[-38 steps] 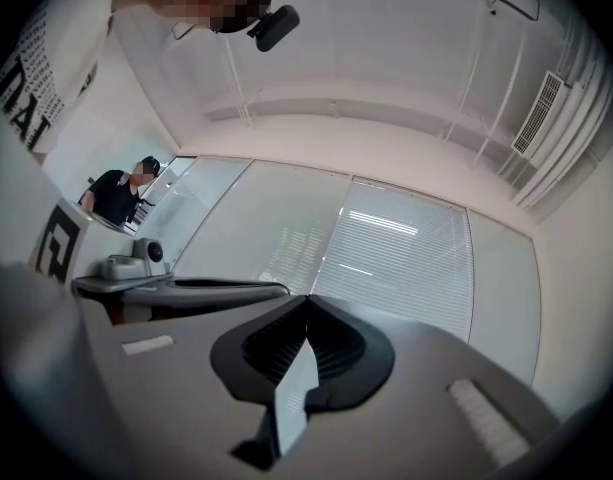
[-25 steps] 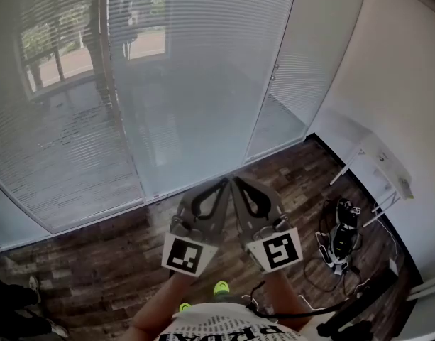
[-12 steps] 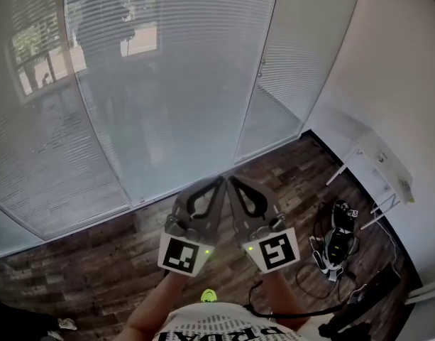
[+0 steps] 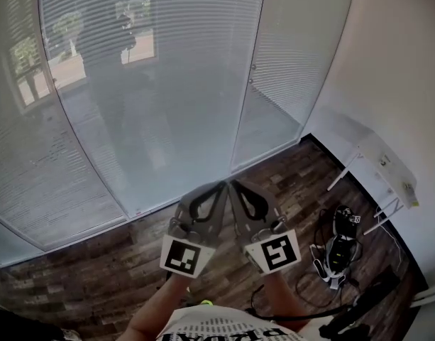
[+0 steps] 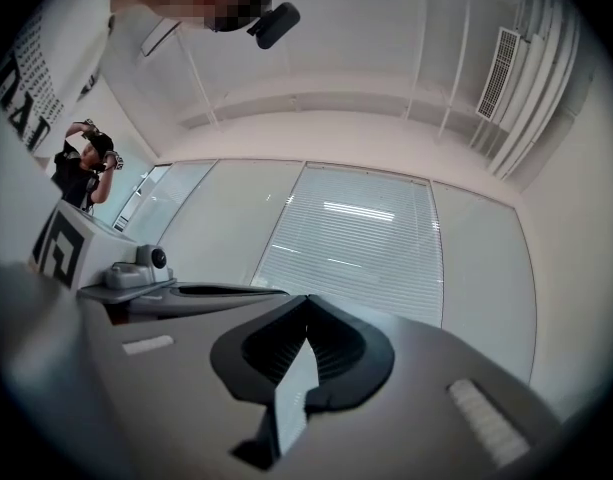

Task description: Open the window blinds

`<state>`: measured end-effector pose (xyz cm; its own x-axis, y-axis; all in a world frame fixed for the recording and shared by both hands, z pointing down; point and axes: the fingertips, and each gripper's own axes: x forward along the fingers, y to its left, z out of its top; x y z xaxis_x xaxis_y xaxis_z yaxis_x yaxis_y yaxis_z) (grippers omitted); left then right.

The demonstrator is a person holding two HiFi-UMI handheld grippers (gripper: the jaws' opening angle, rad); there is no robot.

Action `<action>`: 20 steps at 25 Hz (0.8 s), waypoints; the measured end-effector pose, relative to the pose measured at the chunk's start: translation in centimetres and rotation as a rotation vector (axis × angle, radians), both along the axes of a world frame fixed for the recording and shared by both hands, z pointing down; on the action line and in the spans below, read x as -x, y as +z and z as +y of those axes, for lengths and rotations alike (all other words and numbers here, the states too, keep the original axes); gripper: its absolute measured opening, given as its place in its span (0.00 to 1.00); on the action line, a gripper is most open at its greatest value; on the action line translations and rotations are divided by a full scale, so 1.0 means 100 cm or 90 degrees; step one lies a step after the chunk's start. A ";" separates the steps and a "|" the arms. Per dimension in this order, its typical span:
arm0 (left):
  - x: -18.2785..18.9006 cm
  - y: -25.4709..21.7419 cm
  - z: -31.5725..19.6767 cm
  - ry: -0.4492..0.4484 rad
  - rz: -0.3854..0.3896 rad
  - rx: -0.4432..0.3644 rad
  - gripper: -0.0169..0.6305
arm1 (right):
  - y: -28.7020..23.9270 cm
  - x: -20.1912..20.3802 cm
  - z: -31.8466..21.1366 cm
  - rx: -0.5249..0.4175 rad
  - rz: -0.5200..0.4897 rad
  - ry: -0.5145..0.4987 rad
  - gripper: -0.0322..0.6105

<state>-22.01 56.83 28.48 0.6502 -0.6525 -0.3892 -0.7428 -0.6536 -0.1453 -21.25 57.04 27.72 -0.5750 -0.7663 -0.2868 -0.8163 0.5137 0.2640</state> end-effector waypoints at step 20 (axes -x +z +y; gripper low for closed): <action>-0.067 -0.006 -0.219 0.056 -0.003 0.007 0.01 | -0.005 -0.067 -0.218 0.008 -0.009 0.059 0.06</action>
